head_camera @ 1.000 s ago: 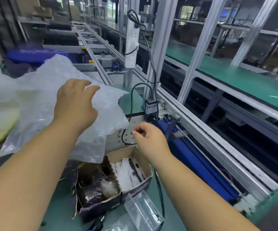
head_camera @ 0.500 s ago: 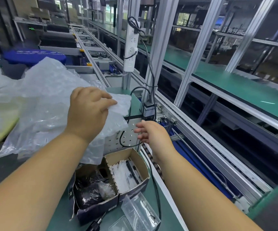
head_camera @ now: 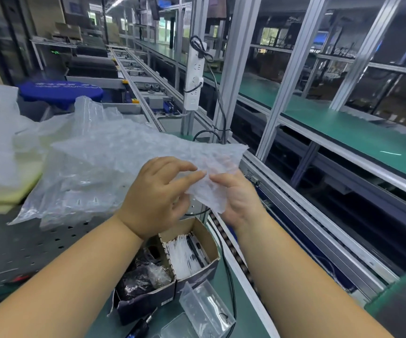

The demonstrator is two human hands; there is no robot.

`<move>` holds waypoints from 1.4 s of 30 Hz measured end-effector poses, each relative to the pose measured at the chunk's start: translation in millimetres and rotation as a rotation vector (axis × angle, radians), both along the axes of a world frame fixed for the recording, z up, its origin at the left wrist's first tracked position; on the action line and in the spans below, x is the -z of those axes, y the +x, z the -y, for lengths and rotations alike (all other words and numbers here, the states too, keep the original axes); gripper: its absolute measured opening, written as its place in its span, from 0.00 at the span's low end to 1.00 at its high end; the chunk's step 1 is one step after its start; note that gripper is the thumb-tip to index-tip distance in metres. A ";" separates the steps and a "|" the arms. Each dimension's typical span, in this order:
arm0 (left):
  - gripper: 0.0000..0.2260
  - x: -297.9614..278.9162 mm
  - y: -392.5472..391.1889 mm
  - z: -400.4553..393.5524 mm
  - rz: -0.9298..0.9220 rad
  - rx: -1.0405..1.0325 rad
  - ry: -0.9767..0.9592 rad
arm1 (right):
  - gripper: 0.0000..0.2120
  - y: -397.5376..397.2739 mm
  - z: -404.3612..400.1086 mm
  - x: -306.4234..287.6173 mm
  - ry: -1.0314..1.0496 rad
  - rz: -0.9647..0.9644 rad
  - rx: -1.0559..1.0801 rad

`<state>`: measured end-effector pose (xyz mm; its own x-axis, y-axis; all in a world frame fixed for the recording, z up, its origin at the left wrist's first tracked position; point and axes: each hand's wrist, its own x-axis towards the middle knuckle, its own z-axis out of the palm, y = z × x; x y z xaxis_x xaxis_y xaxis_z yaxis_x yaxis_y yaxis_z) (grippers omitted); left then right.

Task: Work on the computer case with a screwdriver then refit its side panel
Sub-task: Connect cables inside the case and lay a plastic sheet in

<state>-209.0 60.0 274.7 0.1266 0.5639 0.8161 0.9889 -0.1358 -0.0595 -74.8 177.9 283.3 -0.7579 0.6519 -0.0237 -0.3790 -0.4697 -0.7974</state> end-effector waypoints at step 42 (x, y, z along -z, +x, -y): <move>0.06 -38.6 566.5 -77.7 0.758 0.583 -0.746 | 0.29 687.2 96.4 -53.2 1.032 1.087 1.660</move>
